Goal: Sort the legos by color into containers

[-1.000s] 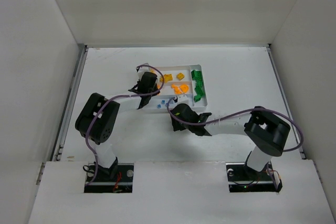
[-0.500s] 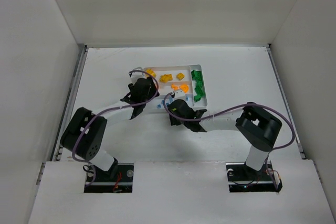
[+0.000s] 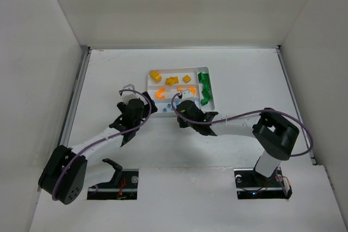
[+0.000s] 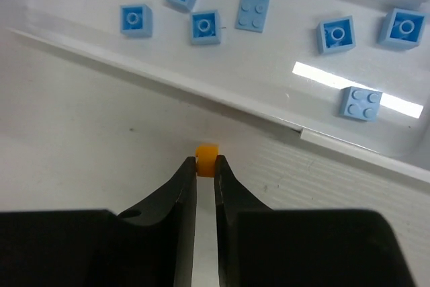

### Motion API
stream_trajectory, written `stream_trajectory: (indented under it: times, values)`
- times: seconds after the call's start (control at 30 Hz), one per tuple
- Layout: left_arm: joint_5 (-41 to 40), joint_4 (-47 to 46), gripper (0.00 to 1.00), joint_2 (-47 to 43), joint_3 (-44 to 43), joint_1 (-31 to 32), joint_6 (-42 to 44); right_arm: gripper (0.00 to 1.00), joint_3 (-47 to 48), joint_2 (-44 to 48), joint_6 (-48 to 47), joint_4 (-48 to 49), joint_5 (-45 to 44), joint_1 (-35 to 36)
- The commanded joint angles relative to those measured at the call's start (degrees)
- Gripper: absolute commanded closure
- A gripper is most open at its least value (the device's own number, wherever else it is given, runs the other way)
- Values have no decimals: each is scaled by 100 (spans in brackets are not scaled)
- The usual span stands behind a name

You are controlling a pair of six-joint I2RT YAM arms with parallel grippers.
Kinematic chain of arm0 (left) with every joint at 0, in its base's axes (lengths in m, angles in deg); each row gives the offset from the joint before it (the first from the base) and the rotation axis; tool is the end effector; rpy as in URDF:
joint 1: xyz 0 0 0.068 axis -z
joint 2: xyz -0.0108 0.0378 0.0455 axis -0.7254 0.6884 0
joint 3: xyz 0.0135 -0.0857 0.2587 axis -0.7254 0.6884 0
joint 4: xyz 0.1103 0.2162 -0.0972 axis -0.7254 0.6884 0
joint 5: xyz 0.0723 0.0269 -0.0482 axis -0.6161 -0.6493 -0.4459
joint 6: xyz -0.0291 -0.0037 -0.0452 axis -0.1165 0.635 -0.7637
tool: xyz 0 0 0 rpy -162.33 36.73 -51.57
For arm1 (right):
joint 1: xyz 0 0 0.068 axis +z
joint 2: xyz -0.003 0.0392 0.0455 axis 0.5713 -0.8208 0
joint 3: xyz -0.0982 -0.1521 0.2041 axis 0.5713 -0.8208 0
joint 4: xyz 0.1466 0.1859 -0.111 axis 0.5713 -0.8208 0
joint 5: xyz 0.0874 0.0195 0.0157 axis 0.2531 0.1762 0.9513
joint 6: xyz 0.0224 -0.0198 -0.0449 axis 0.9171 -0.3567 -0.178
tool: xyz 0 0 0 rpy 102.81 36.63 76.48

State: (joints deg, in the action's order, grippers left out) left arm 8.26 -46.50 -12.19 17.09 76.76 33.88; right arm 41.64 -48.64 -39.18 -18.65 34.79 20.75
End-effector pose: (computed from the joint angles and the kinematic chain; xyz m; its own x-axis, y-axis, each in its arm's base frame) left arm 0.2111 -0.1070 0.1987 -0.3494 -0.4000 -0.8473 -0.0611 0.9121 -0.4054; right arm 0.2086 0.2832 0.1621 -0.6448 -0.1522 -0.7490 -0.3748 0.9171 0.1363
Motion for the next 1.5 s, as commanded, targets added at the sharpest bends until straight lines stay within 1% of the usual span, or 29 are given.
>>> stream_trajectory:
  times: [0.0,0.07,0.13,0.23,0.4,0.47,0.53,0.6,0.67,0.73,0.83,0.93,1.07,1.2,1.27,1.33,1.47]
  values:
    - [-274,122,0,-350,137,-42,-50,89,112,697,-1,53,229,-35]
    - [-397,219,0,-447,190,-51,-103,89,322,794,-168,88,352,-324]
    - [-494,246,0,-491,243,-42,-138,89,629,646,-274,97,467,-605]
    - [-521,316,0,-579,339,-42,-226,89,1279,120,-476,97,643,-957]
    - [-451,386,0,-737,524,-78,-358,86,2378,-900,-512,36,845,-1257]
    - [-416,386,0,-790,594,-78,-410,80,2712,-1182,-468,-78,889,-1275]
    - [-380,395,0,-860,638,-104,-411,69,2898,-1323,-459,-96,872,-1257]
    - [-337,421,0,-930,699,-156,-419,64,2977,-1341,-476,-149,845,-1248]
    - [-310,421,0,-948,735,-235,-428,59,2899,-1167,-485,-184,775,-1248]
    - [-258,439,0,-922,735,-332,-402,54,2636,-851,-459,-114,714,-1248]
    - [-178,536,0,-825,691,-482,-446,53,2153,-306,-450,-79,565,-1275]
    - [-161,641,0,-834,638,-578,-463,52,1250,449,-450,210,179,-1292]
    - [-239,676,0,-974,700,-631,-542,44,-130,1538,-397,510,-462,-1441]
    - [-257,913,0,-887,603,-737,-665,33,-1300,2471,-186,861,-1078,-1731]
    - [-257,992,0,-773,542,-763,-727,27,-1766,2902,-90,1019,-1359,-1863]
    - [-257,1159,0,-729,454,-781,-727,23,-2206,3280,103,1186,-1693,-1942]
    - [-363,1388,0,-886,427,-886,-788,18,-2682,3633,349,1284,-2125,-2031]
